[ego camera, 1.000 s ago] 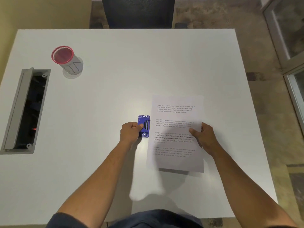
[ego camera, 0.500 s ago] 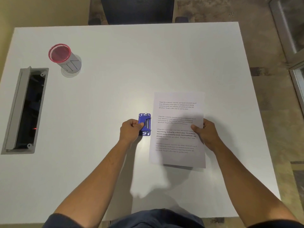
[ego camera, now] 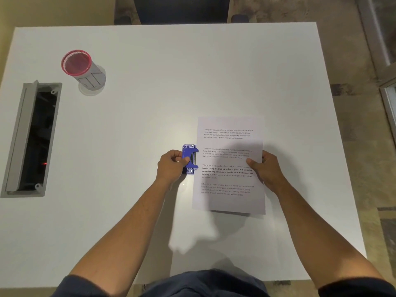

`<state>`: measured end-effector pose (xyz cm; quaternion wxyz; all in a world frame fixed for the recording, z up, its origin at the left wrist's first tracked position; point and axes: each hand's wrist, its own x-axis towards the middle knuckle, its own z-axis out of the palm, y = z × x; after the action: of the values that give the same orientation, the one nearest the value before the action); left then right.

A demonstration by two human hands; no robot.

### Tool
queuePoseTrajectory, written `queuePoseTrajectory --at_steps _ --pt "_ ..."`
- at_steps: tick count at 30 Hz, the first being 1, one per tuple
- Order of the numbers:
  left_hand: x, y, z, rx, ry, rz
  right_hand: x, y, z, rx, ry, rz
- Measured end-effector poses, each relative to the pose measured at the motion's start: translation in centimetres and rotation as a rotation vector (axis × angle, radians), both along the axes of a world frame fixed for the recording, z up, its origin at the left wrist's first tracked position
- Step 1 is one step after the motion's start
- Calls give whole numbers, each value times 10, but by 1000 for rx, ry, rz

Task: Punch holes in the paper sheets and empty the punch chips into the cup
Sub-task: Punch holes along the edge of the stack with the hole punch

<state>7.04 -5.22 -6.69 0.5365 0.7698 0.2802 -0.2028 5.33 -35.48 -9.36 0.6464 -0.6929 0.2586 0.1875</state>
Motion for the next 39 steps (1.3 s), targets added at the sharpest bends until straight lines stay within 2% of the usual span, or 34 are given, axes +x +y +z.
queuePoseTrajectory --at_steps 15,24,28,31,39 --pt "1 1 0 -15 22 -3 8 20 0 0 -10 23" --pt "12 4 6 -84 98 -7 9 23 1 6 -27 19" --pt "19 -8 5 323 -60 -54 10 25 1 43 1 -9" --pt "26 -20 -2 538 -194 -91 9 27 0 47 2 -26" --pt "29 -25 -26 742 -331 -195 9 30 -4 -15 12 -45"
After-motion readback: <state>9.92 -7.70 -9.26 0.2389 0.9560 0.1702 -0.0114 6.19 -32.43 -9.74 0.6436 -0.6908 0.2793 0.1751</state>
